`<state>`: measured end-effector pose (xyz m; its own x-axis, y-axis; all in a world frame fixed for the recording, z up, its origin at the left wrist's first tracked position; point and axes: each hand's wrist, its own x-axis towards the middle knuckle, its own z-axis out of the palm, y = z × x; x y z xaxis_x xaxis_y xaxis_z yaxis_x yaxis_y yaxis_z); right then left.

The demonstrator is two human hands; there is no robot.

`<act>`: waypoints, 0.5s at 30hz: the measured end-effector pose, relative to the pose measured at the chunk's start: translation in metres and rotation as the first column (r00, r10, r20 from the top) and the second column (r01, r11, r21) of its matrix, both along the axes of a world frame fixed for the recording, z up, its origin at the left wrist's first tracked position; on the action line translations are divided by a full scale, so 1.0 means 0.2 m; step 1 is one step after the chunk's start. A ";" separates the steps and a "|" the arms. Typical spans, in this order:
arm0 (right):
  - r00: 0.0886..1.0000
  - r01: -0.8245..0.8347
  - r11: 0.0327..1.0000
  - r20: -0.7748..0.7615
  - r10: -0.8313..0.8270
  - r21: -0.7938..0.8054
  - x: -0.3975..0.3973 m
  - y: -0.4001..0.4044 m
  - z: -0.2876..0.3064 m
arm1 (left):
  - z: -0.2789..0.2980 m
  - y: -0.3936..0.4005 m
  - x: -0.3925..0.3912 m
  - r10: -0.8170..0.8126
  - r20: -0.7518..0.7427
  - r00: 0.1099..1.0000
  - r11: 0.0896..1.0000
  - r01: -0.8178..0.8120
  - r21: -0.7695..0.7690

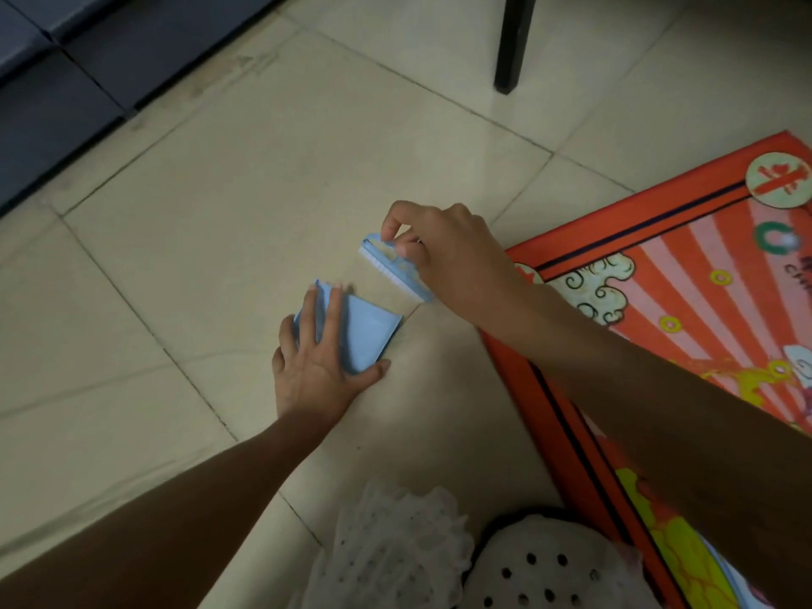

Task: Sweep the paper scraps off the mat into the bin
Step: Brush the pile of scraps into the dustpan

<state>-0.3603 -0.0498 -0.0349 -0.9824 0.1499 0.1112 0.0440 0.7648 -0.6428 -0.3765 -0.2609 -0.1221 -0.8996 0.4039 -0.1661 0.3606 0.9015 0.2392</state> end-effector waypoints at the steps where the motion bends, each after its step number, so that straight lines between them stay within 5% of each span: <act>1: 1.000 0.029 0.999 -0.007 -0.029 0.015 0.01 0.03 0.00 | 0.01 0.03 -0.01 -0.040 -0.019 0.999 0.999 0.040 0.004; 15: 0.910 0.416 0.899 -0.067 -0.410 0.141 0.36 0.66 0.01 | 0.05 0.68 0.09 -0.532 -0.128 0.837 0.840 0.540 0.043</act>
<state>-0.2879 0.0828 -0.0324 -0.8310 0.5204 0.1964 0.3564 0.7693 -0.5303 -0.3595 -0.1256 -0.1114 -0.5490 0.8352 -0.0326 0.8092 0.5409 0.2295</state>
